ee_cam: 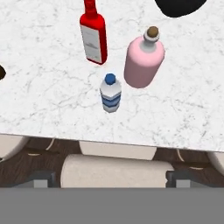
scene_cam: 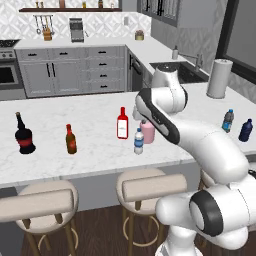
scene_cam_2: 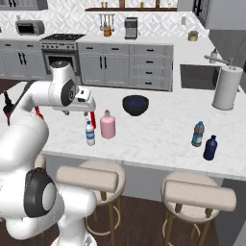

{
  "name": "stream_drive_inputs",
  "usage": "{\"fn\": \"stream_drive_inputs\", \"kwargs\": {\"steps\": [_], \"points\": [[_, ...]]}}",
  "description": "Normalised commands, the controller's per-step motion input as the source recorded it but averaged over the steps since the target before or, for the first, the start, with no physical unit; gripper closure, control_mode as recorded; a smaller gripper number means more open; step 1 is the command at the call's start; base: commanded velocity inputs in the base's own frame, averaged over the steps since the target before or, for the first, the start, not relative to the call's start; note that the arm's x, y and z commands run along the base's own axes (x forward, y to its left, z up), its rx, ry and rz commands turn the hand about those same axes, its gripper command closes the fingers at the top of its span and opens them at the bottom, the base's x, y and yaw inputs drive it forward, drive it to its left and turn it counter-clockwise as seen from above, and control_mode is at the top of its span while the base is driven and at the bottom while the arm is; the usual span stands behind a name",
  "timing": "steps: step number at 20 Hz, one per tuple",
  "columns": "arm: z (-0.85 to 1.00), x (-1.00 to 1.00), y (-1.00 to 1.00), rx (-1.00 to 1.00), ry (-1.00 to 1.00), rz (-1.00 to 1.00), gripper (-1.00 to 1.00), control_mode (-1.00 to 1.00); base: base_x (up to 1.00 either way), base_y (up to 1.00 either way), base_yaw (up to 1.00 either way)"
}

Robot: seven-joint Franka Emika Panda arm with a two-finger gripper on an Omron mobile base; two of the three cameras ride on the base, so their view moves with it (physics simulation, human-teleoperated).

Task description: Move the plastic bottles in the middle to the plastics group, and the glass bottles in the middle to the glass group.

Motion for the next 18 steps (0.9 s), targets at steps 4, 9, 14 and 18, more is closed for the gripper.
{"fn": "stream_drive_inputs", "kwargs": {"steps": [4, 9, 14, 18], "points": [[-0.48, 0.62, 0.00, 0.00, 0.07, 0.00, -1.00, -1.00, 0.00, 0.00, 0.00], [-0.62, 0.55, 0.02, 0.00, 0.06, 0.00, -1.00, -1.00, 0.00, 0.00, 0.00], [-0.34, 0.38, 0.08, 0.00, 0.03, 0.00, -1.00, -1.00, 0.00, 0.00, 0.00], [-0.23, 0.44, 0.05, 0.00, 0.02, 0.00, -1.00, -1.00, 0.00, 0.00, 0.00]]}}
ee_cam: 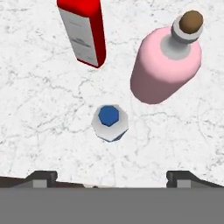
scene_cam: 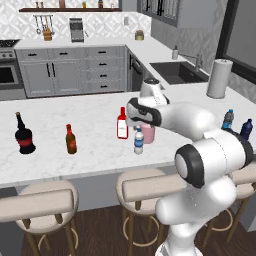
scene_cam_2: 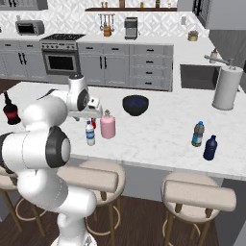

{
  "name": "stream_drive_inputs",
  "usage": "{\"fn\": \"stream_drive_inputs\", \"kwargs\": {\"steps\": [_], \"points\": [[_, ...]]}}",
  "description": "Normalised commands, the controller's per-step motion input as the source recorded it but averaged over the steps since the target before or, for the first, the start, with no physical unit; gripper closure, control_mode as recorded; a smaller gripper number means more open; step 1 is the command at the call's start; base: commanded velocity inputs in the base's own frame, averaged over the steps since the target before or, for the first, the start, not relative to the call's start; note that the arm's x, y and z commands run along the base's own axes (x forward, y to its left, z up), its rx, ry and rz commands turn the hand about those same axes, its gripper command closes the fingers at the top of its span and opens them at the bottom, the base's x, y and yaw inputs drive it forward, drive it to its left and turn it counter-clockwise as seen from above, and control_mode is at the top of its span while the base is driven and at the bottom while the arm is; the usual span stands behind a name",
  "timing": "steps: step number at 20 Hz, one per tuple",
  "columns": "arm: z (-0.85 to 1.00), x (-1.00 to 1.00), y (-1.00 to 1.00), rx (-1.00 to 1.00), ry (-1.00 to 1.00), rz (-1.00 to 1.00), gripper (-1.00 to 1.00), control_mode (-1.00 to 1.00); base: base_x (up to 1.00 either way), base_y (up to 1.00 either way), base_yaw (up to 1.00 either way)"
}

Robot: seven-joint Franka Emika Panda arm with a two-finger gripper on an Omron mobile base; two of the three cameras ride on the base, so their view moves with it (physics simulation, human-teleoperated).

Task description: Move the plastic bottles in the middle to the plastics group, and the glass bottles in the middle to the glass group.

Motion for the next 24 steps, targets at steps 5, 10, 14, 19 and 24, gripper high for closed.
{"fn": "stream_drive_inputs", "kwargs": {"steps": [5, 10, 14, 19, 24], "points": [[-0.30, 0.45, 0.06, 0.00, 0.03, 0.00, -1.00, -1.00, 0.00, 0.00, 0.00], [-0.17, 0.19, 0.01, 0.00, 0.00, 0.00, -1.00, -1.00, 0.00, 0.00, 0.00], [-0.07, 0.03, 0.00, 0.00, 0.00, 0.00, -1.00, -1.00, 0.00, 0.00, 0.00], [-0.14, 0.03, 0.00, 0.00, 0.02, 0.00, -1.00, -1.00, 0.00, 0.00, 0.00], [-0.21, 0.03, 0.00, 0.00, 0.02, 0.00, -1.00, -1.00, 0.00, 0.00, 0.00]]}}
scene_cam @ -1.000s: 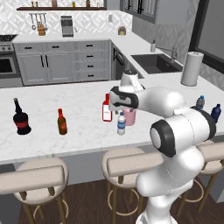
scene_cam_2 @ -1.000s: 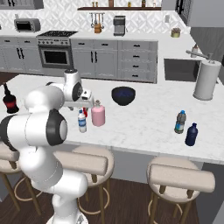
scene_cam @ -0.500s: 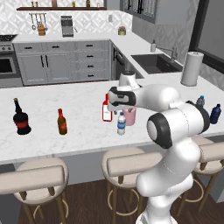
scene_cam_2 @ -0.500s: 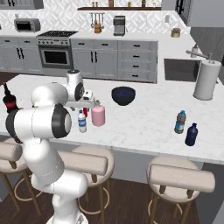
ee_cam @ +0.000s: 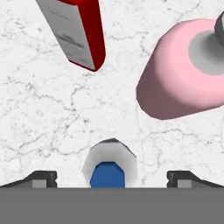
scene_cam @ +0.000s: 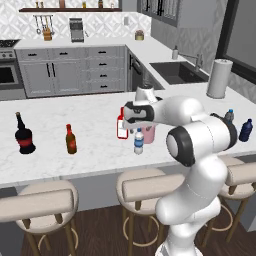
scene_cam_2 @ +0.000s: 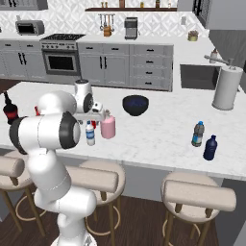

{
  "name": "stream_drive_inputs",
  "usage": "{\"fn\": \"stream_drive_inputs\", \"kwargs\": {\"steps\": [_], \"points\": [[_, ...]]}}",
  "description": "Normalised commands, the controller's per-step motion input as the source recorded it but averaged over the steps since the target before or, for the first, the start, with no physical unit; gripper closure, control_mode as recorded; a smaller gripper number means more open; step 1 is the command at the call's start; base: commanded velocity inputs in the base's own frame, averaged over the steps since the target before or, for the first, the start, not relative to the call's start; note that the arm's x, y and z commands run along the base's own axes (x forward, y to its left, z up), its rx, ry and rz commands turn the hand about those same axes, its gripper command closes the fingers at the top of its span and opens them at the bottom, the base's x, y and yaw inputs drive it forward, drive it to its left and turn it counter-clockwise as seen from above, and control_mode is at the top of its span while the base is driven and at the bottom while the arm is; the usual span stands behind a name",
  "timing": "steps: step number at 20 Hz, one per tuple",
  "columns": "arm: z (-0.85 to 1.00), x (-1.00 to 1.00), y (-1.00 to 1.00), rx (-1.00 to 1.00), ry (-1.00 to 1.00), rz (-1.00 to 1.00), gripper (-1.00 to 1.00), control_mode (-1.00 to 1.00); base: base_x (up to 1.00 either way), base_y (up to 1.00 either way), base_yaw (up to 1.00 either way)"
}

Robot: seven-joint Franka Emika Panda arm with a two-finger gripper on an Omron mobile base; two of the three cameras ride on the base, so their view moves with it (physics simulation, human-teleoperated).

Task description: Move the plastic bottles in the middle to the plastics group, and the glass bottles in the middle to the glass group.

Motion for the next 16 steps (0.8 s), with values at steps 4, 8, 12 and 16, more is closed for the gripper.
{"fn": "stream_drive_inputs", "kwargs": {"steps": [4, 8, 12, 16], "points": [[-0.14, 0.10, 0.00, 0.00, 0.02, 0.00, -1.00, -1.00, 0.00, 0.00, 0.00], [-0.06, 0.09, 0.00, 0.00, 0.01, 0.00, -1.00, -1.00, 0.00, 0.00, 0.00], [0.00, 0.07, 0.00, 0.00, 0.01, 0.00, 1.00, -1.00, 0.00, 0.00, 0.00], [0.00, 0.00, 0.00, 0.00, 0.00, 0.00, 1.00, -1.00, 0.00, 0.00, 0.00]]}}
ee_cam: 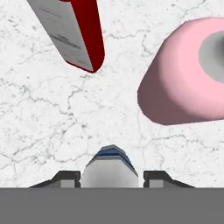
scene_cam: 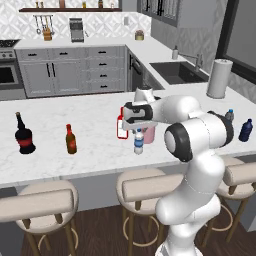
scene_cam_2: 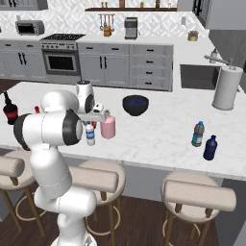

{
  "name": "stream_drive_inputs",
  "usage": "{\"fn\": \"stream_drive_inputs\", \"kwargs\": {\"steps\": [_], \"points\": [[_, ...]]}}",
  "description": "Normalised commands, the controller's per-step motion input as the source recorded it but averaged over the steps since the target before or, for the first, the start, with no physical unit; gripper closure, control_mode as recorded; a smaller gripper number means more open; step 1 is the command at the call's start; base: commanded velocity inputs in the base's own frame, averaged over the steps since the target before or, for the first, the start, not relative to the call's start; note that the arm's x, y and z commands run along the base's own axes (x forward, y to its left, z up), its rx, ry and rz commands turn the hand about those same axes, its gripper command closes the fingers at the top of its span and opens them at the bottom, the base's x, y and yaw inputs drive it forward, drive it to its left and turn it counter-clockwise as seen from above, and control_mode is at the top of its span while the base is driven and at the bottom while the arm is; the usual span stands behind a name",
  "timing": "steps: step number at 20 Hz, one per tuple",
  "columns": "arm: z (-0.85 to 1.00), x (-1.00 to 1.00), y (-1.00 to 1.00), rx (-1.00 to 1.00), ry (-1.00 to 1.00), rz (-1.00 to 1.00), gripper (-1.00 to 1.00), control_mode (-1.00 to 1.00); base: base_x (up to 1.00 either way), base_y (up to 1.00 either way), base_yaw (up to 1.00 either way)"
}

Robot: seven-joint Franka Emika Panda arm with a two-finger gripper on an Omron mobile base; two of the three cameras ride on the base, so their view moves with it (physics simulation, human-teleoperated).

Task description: Move the plastic bottles in the middle to the plastics group, and the glass bottles in the middle to the glass group.

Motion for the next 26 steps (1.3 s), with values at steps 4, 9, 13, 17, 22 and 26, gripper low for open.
{"fn": "stream_drive_inputs", "kwargs": {"steps": [4, 9, 13, 17, 22, 26], "points": [[0.00, 0.00, 0.00, 0.00, 0.00, 0.00, 1.00, -1.00, 0.00, 0.00, 0.00], [0.07, -0.25, -0.11, 0.00, 0.00, 0.00, 1.00, -1.00, 0.00, 0.00, 0.00], [0.24, -0.53, -0.30, 0.00, -0.01, 0.00, 1.00, -1.00, 0.00, 0.00, 0.00], [0.50, -0.53, -0.56, 0.00, 0.00, 0.00, 1.00, -1.00, 0.00, 0.00, 0.00], [0.38, -0.42, -0.82, 0.00, 0.00, 0.00, 1.00, -1.00, 0.00, 0.00, 0.00], [0.25, -0.21, -0.96, 0.00, 0.00, 0.00, 1.00, -1.00, 0.00, 0.00, 0.00]]}}
